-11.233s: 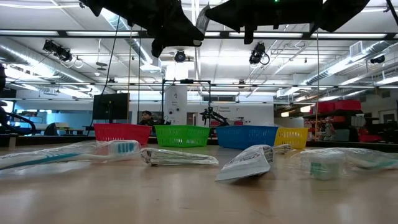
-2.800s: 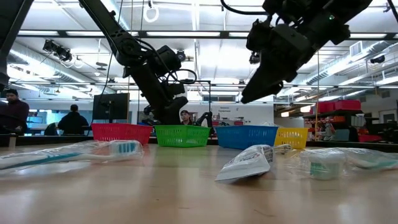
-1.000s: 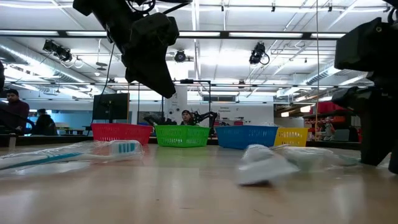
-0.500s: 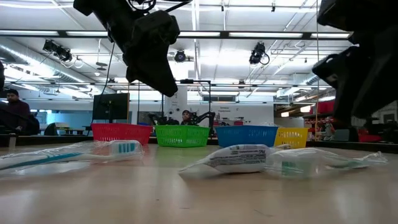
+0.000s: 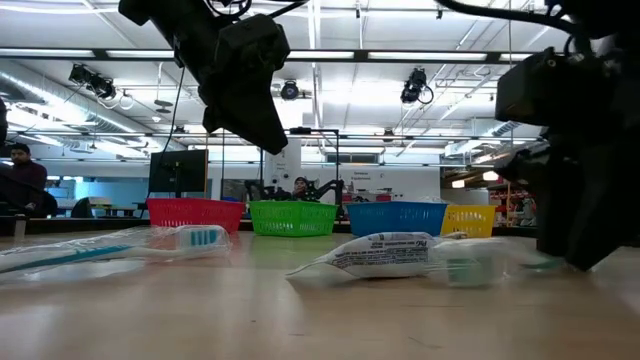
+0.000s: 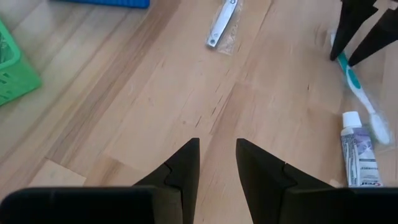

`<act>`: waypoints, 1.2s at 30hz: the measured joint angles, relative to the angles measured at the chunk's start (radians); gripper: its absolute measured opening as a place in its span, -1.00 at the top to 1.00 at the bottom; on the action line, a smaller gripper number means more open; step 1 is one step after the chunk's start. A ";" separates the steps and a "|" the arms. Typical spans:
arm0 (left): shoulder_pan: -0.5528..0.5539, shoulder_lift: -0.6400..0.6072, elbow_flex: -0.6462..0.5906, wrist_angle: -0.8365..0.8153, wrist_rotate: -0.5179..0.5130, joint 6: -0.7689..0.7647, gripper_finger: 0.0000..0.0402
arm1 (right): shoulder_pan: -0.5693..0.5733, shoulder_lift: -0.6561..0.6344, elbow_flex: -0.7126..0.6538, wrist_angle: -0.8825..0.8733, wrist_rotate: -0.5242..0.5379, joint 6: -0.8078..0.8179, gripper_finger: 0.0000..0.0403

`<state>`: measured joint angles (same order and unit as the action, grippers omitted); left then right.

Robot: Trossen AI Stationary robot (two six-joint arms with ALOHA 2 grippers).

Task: Pick & Place Travel size toiletries
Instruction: Put the light blue toothbrush in the yellow bin

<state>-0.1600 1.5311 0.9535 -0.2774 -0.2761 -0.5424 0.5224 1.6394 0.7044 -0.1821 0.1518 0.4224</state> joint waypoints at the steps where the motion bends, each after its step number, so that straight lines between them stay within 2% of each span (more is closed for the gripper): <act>1: 0.000 0.000 0.000 0.000 0.000 0.000 0.44 | 0.002 0.001 0.000 -0.001 0.018 -0.026 0.41; 6: 0.000 0.000 0.000 -0.001 0.004 0.005 0.44 | -0.002 0.002 -0.001 -0.008 0.038 -0.140 0.55; 12: 0.000 0.000 0.000 -0.001 0.004 0.017 0.44 | -0.018 -0.007 -0.002 -0.016 0.012 -0.029 0.90; 16: 0.000 0.000 0.000 -0.001 0.003 0.031 0.44 | -0.011 -0.067 -0.003 -0.054 -0.012 -0.011 0.98; 19: 0.000 0.000 0.000 -0.001 0.003 0.031 0.44 | -0.011 -0.149 0.022 -0.184 -0.009 -0.005 1.00; 24: 0.000 0.000 0.000 0.003 -0.037 0.030 0.44 | -0.021 -0.325 0.058 -0.416 0.173 0.014 1.00; 28: 0.001 0.000 0.000 0.006 -0.069 0.016 0.44 | -0.069 -0.452 0.066 -0.549 0.437 0.057 1.00; 31: 0.001 0.000 0.000 0.007 -0.070 0.010 0.44 | -0.137 -0.511 0.066 -0.628 0.601 0.106 1.00; 36: 0.001 0.000 0.000 0.007 -0.072 -0.001 0.44 | -0.312 -0.539 0.066 -0.736 0.728 0.161 1.00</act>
<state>-0.1593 1.5311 0.9535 -0.2707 -0.3477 -0.5438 0.2109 1.1002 0.7700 -0.9186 0.8803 0.5834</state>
